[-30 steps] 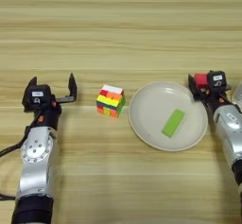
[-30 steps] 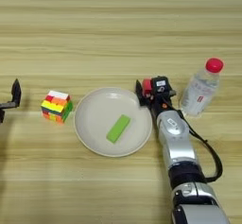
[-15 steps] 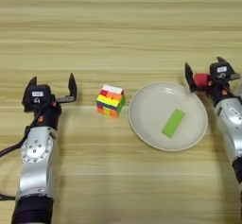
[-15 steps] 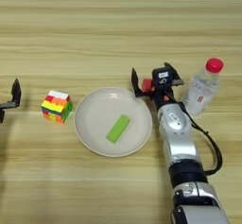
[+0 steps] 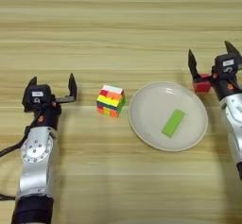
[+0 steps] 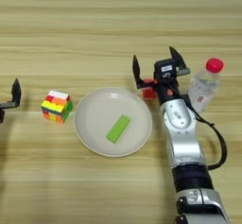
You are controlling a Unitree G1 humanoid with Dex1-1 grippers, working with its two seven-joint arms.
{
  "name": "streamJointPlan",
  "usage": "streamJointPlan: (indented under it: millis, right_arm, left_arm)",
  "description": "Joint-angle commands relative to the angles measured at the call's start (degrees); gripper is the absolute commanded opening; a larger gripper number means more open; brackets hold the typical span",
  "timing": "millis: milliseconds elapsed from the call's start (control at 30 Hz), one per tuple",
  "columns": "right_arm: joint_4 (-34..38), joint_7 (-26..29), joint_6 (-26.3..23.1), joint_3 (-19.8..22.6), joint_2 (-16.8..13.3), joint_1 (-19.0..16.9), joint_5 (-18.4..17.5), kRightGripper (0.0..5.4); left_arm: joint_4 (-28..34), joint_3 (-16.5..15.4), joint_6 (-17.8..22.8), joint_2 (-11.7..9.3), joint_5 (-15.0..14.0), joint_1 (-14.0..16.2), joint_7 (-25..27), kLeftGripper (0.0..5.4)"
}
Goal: Move the objects on the table
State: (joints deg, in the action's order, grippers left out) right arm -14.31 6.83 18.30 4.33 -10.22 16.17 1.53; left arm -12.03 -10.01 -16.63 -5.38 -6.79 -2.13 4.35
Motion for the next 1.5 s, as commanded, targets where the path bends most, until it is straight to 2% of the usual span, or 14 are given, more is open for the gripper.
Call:
streamJointPlan:
  millis: [33,333,733,867,1200,1500]
  right_arm:
    - [4.5,-1.2,-0.1,0.6,-1.1,-1.5,1.0,5.39]
    - [11.6,-2.9,-2.8,4.3,-2.5,-3.7,-0.4,5.39]
    - [14.9,-4.7,-6.5,10.5,-5.2,-5.9,-1.8,5.39]
    - [13.8,-3.5,-7.9,11.5,-5.6,-6.9,-3.5,5.39]
    - [10.4,0.5,-13.6,10.9,-5.2,-7.7,-8.4,5.39]
    - [4.8,1.3,-13.4,11.3,-5.6,-6.5,-9.0,5.39]
  left_arm:
    - [-0.3,-0.1,-0.2,-0.2,0.3,-0.1,-0.1,5.40]
    - [-0.3,-0.1,-0.3,-0.2,0.3,-0.2,-0.1,5.40]
    - [-0.2,0.1,-0.3,-0.1,0.4,-0.2,-0.3,5.40]
    - [-0.2,0.2,-0.2,0.0,0.5,-0.2,-0.3,5.40]
    - [-0.7,0.2,-0.3,0.0,0.5,-0.7,-0.4,5.40]
    - [-0.8,0.1,-0.3,-0.2,0.5,-0.7,-0.3,5.40]
